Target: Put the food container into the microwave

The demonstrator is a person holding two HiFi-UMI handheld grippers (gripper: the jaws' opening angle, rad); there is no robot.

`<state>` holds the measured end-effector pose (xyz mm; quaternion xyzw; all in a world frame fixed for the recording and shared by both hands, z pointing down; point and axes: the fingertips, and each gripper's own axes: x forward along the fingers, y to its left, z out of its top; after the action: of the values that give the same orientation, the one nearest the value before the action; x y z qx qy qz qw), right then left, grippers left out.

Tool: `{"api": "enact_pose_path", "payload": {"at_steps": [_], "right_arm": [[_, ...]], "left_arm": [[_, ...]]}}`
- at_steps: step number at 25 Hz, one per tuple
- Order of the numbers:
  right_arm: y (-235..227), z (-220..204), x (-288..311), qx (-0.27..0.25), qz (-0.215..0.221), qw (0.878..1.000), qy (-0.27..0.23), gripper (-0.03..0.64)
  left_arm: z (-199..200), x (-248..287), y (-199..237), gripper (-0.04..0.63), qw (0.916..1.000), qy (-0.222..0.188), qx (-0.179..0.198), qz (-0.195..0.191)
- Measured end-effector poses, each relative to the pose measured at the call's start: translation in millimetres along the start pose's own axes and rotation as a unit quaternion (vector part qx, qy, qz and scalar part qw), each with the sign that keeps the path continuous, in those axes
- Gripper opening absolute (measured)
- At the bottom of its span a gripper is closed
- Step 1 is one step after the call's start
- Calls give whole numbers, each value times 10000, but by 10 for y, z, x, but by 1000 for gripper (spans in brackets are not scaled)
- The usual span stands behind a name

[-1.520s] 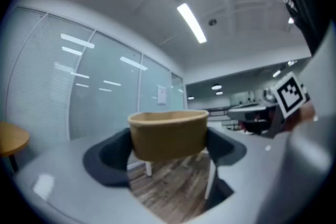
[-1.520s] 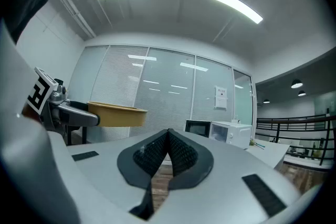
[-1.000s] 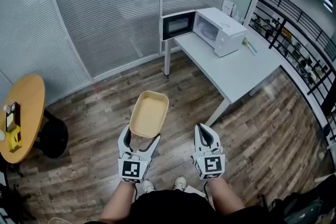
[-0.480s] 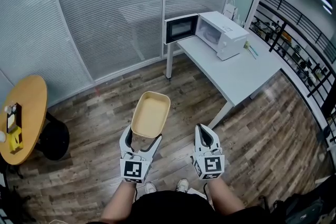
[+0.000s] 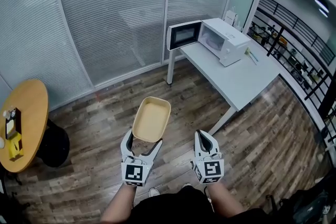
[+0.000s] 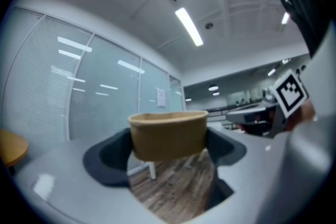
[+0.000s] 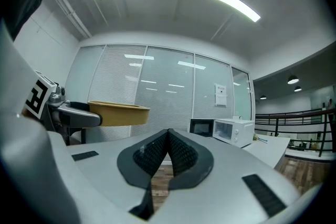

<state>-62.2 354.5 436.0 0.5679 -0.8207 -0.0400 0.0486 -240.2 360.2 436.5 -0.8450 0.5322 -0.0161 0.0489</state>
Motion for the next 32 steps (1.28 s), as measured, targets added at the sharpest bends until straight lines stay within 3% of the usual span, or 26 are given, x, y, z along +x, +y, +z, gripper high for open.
{"api": "enact_pose_path", "payload": {"at_steps": [11,20,32], "right_arm": [[-119,-1,563,-85,74,9999,-95,6],[-721,-25,1418,54,-8,9999,-119,8],[-1525,-88,2316,364,51,9991,-198,8]], "left_arm": [[-21,546,206,451,9998,-127,-72,-134],[-121,1448,459,451,9997,-91,-219,-12],[-112,2564,517,451,9999,-18,-117,-27]]}}
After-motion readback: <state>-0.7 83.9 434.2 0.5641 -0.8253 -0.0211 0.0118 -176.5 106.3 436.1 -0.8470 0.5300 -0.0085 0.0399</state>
